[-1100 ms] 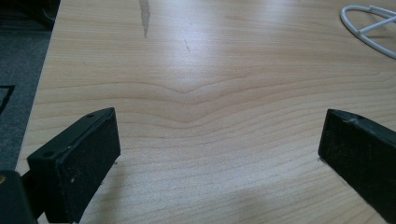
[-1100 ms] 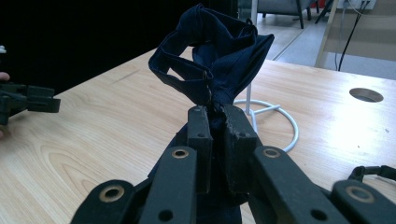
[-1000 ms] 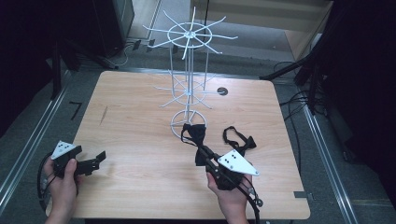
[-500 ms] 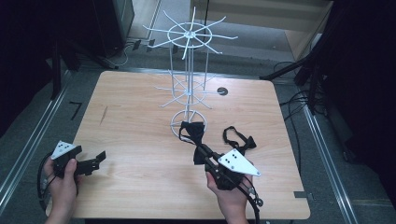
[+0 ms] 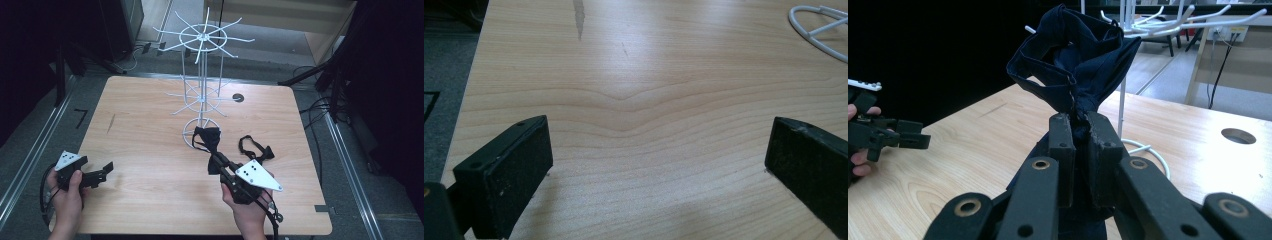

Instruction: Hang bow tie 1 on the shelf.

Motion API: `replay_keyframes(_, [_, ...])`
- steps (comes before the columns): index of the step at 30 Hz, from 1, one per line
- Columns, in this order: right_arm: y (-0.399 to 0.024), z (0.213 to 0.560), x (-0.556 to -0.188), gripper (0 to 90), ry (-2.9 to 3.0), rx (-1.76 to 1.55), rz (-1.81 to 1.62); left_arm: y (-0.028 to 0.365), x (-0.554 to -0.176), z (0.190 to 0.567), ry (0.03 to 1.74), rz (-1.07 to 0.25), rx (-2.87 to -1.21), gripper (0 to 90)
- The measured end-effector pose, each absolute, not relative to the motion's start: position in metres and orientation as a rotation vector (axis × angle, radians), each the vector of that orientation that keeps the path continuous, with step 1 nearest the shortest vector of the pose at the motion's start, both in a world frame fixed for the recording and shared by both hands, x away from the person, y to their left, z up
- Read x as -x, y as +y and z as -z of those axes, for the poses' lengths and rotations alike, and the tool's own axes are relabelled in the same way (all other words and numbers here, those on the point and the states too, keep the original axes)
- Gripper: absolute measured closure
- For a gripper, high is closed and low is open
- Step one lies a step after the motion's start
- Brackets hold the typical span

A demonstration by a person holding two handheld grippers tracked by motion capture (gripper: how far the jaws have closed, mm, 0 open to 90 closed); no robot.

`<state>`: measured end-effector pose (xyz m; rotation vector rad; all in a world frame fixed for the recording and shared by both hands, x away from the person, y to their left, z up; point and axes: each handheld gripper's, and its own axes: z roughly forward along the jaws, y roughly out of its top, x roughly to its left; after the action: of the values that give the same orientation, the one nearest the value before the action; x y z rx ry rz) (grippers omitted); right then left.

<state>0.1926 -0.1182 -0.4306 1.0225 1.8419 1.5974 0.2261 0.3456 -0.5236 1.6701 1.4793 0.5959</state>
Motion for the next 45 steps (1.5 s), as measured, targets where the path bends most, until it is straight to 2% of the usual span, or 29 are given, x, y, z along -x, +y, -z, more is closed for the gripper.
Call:
replay_keyframes(17, [-0.111, 0.419, -0.202, 83.7, 1.822, -0.997, -1.594, 0.346, -0.226, 0.524, 1.48, -0.591, -1.665, 0.0])
replay_keyframes(45, [-0.107, 0.421, -0.218, 83.7, 1.808, -1.014, -1.571, 0.347, -0.226, 0.524, 1.48, -0.592, -1.664, 0.0])
